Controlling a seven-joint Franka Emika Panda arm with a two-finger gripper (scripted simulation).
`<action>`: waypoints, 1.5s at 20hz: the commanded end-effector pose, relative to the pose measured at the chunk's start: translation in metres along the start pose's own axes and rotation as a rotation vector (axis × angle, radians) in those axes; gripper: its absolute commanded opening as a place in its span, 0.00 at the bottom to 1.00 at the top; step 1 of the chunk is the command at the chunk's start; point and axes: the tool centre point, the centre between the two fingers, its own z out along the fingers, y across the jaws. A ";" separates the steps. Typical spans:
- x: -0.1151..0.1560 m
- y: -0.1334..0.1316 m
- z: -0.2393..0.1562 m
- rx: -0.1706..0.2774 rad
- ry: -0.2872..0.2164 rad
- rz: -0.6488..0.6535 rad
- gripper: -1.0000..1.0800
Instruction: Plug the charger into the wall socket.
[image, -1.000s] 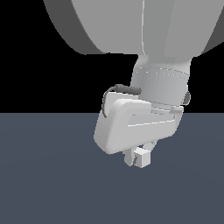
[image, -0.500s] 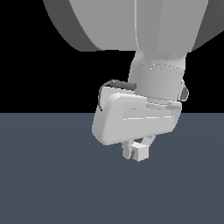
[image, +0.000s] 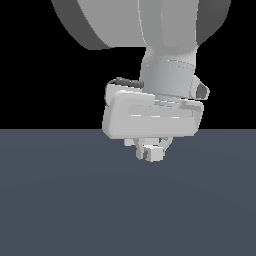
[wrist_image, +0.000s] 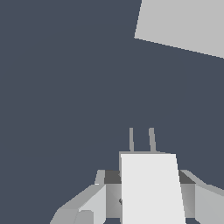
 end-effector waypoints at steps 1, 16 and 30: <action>0.010 0.004 -0.007 -0.015 0.002 0.052 0.00; 0.046 0.025 -0.035 -0.076 -0.002 0.258 0.00; 0.051 0.028 -0.037 -0.082 -0.004 0.279 0.00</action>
